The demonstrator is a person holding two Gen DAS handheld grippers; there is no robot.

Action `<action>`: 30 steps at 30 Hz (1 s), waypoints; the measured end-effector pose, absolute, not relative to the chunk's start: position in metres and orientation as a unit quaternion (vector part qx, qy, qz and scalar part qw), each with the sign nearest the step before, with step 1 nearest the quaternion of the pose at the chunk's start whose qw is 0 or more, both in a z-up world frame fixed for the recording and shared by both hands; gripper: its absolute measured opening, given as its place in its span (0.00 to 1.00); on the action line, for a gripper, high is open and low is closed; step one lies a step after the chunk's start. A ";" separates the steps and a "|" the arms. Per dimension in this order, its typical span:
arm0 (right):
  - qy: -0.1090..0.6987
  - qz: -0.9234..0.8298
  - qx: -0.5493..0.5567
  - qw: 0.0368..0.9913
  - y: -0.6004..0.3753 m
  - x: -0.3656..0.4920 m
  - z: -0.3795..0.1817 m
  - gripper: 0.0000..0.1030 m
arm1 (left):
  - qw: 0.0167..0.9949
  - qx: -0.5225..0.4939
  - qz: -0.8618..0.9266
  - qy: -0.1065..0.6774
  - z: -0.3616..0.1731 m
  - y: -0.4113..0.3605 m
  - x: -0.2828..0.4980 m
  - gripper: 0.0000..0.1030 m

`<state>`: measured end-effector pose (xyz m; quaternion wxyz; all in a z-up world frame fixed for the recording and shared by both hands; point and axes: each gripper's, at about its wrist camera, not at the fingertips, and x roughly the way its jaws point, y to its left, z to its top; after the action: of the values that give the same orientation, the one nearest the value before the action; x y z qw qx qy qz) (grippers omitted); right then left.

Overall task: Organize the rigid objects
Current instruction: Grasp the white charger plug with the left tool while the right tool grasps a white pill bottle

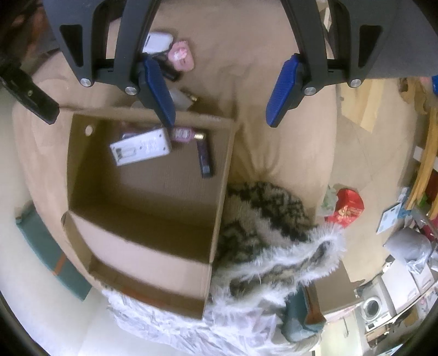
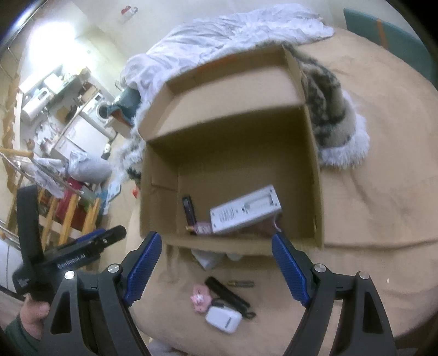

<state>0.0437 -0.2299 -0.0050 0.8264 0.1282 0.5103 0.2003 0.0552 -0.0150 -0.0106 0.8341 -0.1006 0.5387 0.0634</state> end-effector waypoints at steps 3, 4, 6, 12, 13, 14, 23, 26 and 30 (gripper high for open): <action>0.521 0.201 0.132 0.819 -0.232 0.038 -0.024 0.85 | 0.829 -0.100 0.069 0.546 -0.024 -0.014 0.053 0.64; 0.526 0.199 0.136 0.815 -0.233 0.037 -0.032 0.85 | 0.826 -0.101 0.071 0.550 -0.030 -0.014 0.052 0.64; 0.536 0.191 0.135 0.811 -0.236 0.036 -0.044 0.85 | 0.821 -0.100 0.074 0.557 -0.038 -0.013 0.051 0.64; 0.547 0.167 0.136 0.809 -0.242 0.038 -0.055 0.85 | 0.817 -0.104 0.077 0.562 -0.052 -0.010 0.049 0.64; 0.550 0.164 0.139 0.807 -0.243 0.038 -0.057 0.85 | 0.816 -0.107 0.078 0.562 -0.054 -0.008 0.049 0.64; 0.554 0.162 0.142 0.804 -0.244 0.039 -0.060 0.85 | 0.815 -0.111 0.078 0.563 -0.056 -0.007 0.049 0.64; 0.593 0.145 0.150 0.778 -0.242 0.049 -0.083 0.85 | 0.795 -0.106 0.038 0.596 -0.084 -0.027 0.063 0.64; 0.602 0.136 0.157 0.770 -0.247 0.052 -0.090 0.85 | 0.785 -0.022 0.002 0.619 -0.099 -0.060 0.075 0.64; 0.614 0.120 0.174 0.760 -0.256 0.057 -0.098 0.85 | 0.774 0.015 -0.030 0.632 -0.115 -0.089 0.083 0.64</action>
<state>0.0569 -0.2555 -0.0978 0.7604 0.1744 0.6140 0.1199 0.0832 -0.0891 -0.1149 0.7745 0.0148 0.6318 -0.0296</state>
